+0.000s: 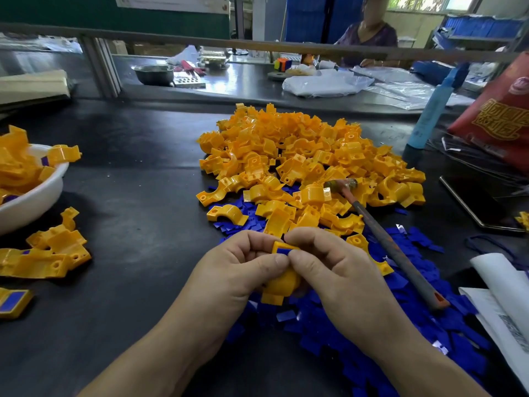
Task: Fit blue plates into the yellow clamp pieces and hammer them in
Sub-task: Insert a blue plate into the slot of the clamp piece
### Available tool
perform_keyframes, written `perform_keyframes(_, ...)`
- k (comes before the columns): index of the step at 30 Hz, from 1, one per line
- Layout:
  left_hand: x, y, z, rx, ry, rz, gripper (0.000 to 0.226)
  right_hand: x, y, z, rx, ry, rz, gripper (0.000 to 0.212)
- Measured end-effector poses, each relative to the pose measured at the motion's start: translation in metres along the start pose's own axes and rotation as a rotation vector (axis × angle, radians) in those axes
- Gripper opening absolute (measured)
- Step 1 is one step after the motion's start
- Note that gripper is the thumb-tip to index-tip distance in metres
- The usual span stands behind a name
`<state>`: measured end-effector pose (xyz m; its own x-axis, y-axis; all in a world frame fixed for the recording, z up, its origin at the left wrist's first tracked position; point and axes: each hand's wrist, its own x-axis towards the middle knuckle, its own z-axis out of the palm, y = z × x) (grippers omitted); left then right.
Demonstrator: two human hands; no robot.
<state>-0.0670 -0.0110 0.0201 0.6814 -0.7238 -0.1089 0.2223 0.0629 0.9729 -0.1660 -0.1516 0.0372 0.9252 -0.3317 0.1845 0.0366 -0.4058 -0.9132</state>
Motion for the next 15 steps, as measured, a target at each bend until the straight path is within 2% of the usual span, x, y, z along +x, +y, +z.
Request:
perform_keyframes(4, 0.0005, -0.0018, -0.0018, -0.040, -0.005, -0.039, 0.037, -0.0003, -0.0046, -0.0002, 0.052, -0.018, -0.024, 0.022)
perform_keyframes(9, 0.0001, -0.0038, 0.0005, -0.019, 0.010, -0.022, 0.026, 0.0008, -0.0006, -0.0012, 0.125, 0.010, 0.005, 0.023)
perform_keyframes(15, -0.0023, -0.0030, 0.0007, 0.030, 0.006, 0.015, 0.025, -0.0007, 0.0016, 0.0004, 0.154, 0.040, -0.036, 0.022)
